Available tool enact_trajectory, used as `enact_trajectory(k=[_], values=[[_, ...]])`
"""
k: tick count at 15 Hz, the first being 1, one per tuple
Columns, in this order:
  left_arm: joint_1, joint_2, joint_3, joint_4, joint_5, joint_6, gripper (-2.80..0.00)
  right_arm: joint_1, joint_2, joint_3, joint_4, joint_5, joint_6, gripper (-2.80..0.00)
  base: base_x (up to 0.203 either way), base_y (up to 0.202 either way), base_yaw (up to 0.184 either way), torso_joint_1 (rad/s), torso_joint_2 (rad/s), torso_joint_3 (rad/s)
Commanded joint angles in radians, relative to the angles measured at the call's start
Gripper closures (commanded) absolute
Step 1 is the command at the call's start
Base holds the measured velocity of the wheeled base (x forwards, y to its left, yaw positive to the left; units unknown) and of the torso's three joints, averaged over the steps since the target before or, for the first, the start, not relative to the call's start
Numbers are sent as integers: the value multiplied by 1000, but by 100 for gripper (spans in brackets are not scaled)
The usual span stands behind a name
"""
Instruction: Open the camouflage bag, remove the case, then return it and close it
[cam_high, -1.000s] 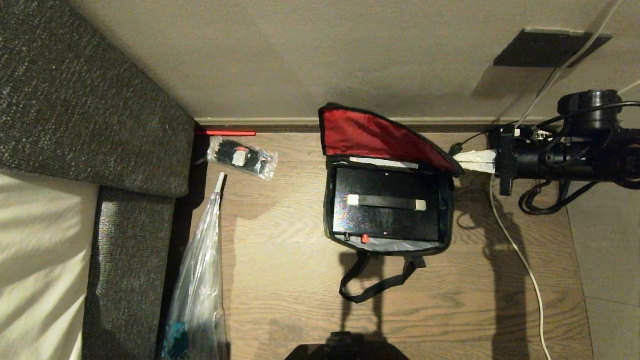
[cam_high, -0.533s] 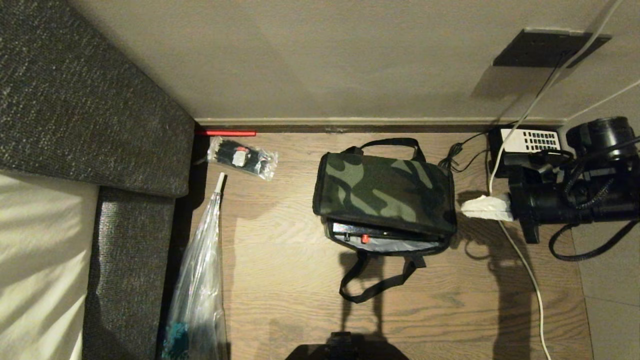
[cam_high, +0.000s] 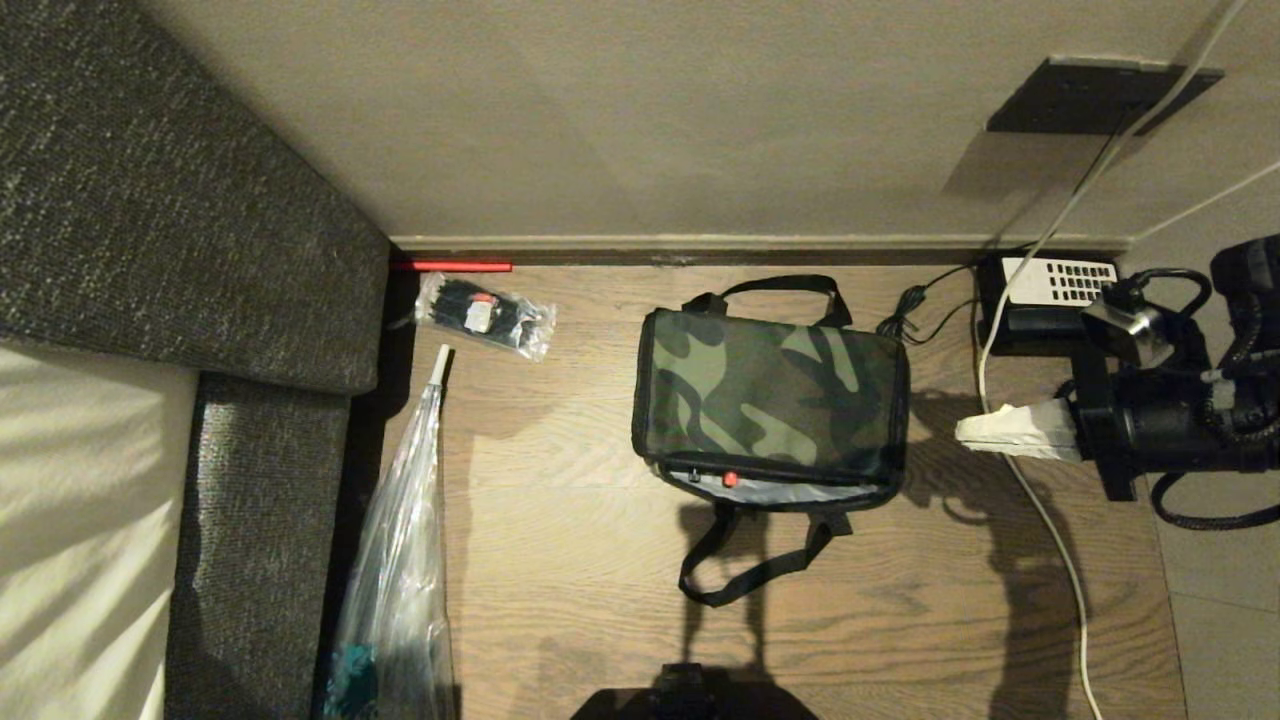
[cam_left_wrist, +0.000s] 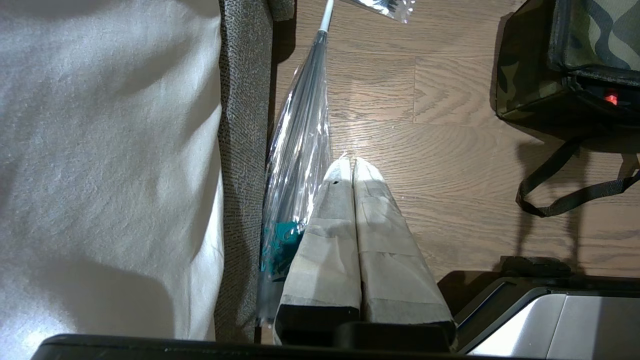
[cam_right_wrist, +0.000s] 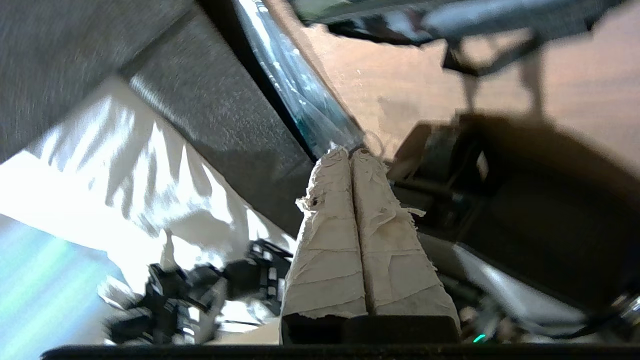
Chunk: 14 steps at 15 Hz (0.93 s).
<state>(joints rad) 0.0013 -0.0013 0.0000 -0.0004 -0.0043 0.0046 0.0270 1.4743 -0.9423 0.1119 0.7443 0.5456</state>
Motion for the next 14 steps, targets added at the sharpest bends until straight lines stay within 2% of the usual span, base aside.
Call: enact_trajectory(k=[1, 4, 6, 9, 11, 12, 14], values=[[0, 1, 2, -1, 0, 0, 0, 4, -112, 0, 4, 7, -81, 0, 0, 0, 0, 0, 0, 0], [0, 1, 2, -1, 0, 0, 0, 6, -311, 27, 55, -2, -227, 0, 0, 0, 0, 0, 0, 0], [0, 1, 2, 0, 0, 0, 0, 4, -513, 62, 176, -32, -289, 0, 0, 0, 0, 0, 0, 0], [0, 1, 2, -1, 0, 0, 0, 3, -860, 157, 386, -169, -375, 0, 0, 0, 0, 0, 0, 0], [0, 1, 2, -1, 0, -1, 0, -4, -1085, 316, 411, -285, -429, 0, 0, 0, 0, 0, 0, 0], [0, 1, 2, -1, 0, 0, 0, -13, -1163, 439, 385, -322, -475, 0, 0, 0, 0, 0, 0, 0], [0, 1, 2, -1, 0, 0, 0, -29, -1245, 677, 257, -433, -584, 0, 0, 0, 0, 0, 0, 0]])
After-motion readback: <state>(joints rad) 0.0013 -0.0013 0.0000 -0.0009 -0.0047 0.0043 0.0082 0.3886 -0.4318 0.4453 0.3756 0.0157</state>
